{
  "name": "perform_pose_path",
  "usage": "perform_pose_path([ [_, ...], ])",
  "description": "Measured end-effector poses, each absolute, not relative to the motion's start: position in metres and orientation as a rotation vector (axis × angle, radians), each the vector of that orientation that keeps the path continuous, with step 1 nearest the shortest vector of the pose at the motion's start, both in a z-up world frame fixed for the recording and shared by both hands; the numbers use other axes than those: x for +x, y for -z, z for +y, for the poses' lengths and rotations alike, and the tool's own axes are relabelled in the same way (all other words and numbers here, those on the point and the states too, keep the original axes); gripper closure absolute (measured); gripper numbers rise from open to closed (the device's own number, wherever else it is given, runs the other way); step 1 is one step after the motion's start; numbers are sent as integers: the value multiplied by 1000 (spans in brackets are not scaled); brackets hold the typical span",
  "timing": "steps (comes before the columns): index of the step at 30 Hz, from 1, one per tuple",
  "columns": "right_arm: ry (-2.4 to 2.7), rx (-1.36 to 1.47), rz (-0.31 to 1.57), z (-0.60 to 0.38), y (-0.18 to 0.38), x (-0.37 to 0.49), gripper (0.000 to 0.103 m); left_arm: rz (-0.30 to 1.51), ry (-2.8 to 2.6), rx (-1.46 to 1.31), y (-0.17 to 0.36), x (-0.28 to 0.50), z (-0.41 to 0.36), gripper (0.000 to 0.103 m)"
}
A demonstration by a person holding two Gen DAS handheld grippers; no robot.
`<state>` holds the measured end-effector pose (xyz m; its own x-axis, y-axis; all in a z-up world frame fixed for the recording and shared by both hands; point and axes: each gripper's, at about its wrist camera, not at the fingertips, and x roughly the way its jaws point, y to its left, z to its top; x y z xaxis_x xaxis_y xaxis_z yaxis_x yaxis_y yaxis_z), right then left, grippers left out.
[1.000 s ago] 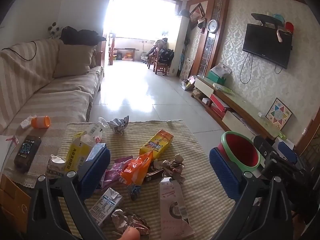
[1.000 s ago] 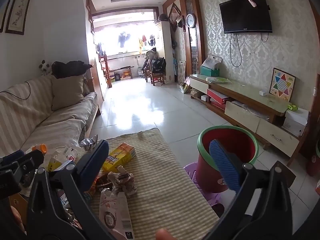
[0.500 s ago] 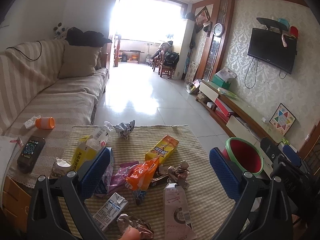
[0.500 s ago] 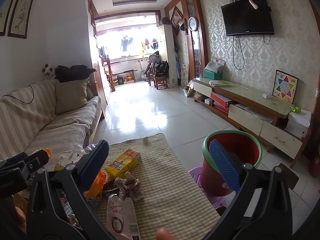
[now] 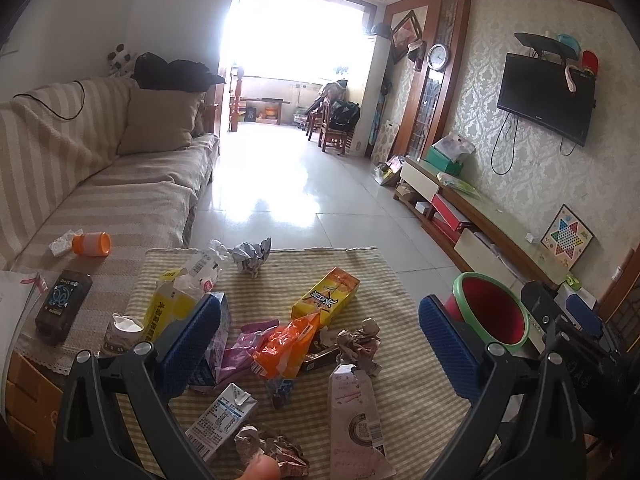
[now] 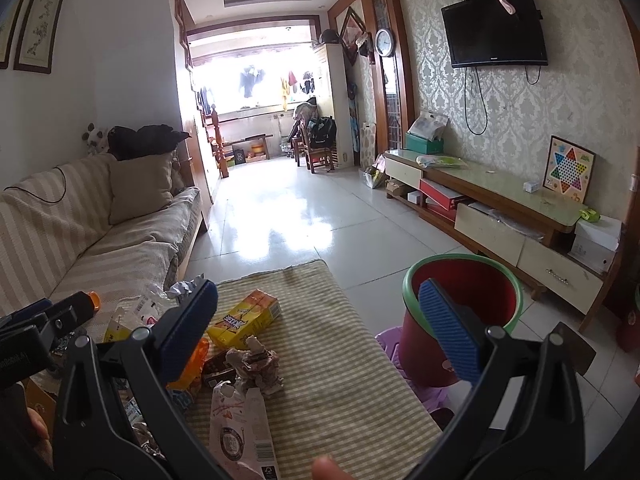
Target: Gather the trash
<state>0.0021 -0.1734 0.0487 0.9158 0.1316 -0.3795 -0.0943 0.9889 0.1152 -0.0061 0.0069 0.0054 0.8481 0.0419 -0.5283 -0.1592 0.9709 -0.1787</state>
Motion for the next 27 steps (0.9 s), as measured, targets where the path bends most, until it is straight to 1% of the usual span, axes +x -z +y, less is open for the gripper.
perform_pose_path([
  [27,-106,96,399,-175,-46,5,4,551,-111,-222,-7,-1,9,8],
])
